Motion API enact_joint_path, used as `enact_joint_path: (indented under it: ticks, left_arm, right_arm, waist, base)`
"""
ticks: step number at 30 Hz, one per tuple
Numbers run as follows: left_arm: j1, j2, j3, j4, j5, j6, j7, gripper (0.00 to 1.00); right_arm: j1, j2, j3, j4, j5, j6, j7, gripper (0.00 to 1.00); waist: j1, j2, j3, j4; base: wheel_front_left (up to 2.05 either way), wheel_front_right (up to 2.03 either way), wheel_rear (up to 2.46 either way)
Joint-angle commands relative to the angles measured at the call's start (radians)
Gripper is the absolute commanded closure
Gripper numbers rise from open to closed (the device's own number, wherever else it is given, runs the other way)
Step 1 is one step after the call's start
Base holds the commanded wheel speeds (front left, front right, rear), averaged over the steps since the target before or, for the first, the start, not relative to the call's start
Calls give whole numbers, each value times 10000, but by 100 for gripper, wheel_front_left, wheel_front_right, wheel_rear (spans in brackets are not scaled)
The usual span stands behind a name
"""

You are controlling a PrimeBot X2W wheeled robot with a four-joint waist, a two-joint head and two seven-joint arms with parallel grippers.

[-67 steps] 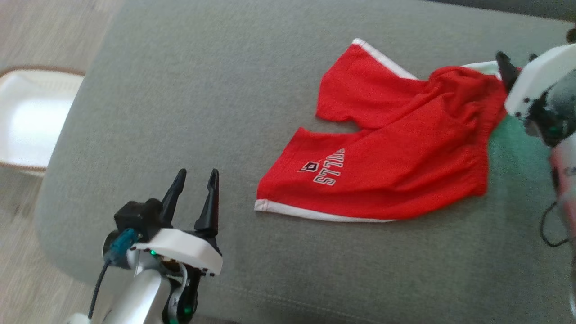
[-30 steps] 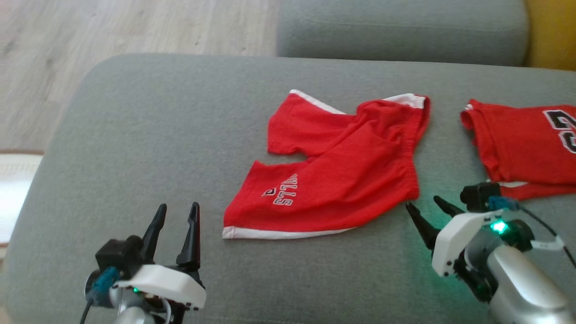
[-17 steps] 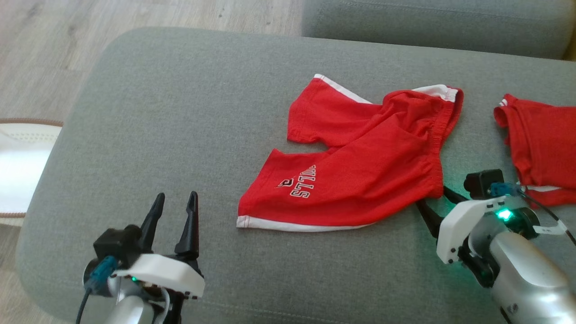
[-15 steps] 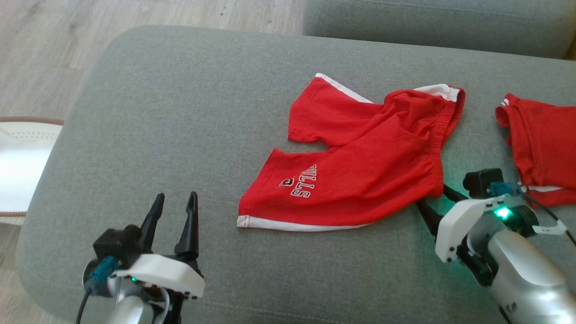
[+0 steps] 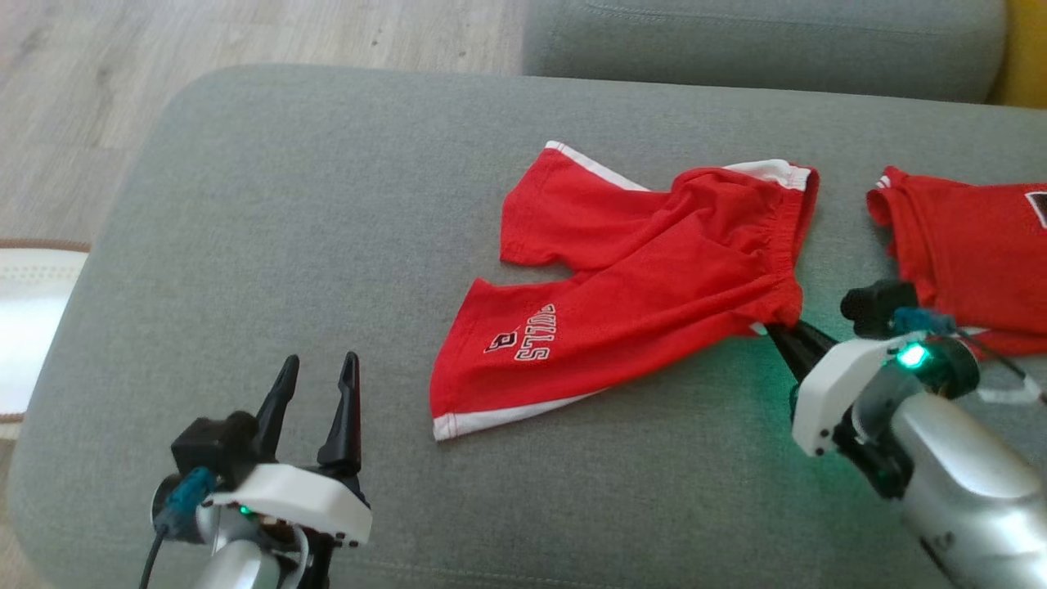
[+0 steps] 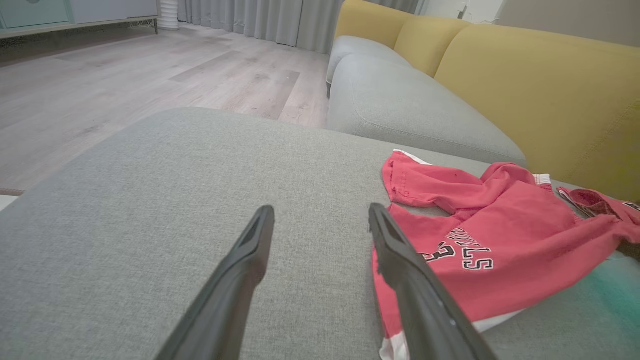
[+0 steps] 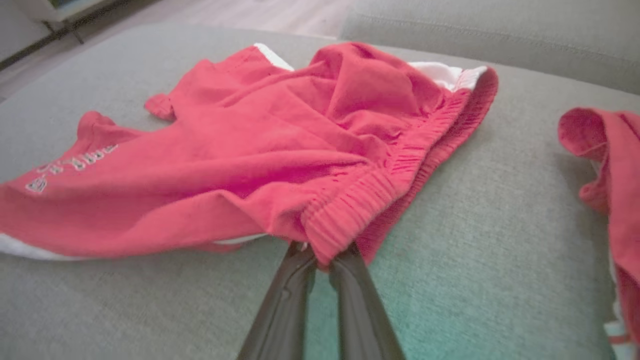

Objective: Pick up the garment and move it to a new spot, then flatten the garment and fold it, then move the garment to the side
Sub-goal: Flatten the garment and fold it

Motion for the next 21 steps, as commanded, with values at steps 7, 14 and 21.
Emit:
enact_joint_path:
  ticks: [7, 14, 21]
  left_arm:
    - [-313, 161, 257, -167, -74, 51, -118, 0]
    - [-332, 124, 234, -50, -145, 15, -119, 0]
    - [-483, 33, 131, 157, -188, -70, -120, 0]
  right_arm:
    - [-518, -2028, 1414, -1896, 1314, -7, 3232, 100]
    - [-633, -3844, 1987, -3703, 2941, -7, 6854, 100]
    - [-326, -3955, 1738, -3400, 3439, -7, 8968, 94]
  waist:
    - [0, 0, -147, -223]
    - [0, 0, -111, -303]
    - [0, 0, 33, -201]
  base:
    - [0, 0, 0]
    - [0, 0, 0]
    - [0, 0, 0]
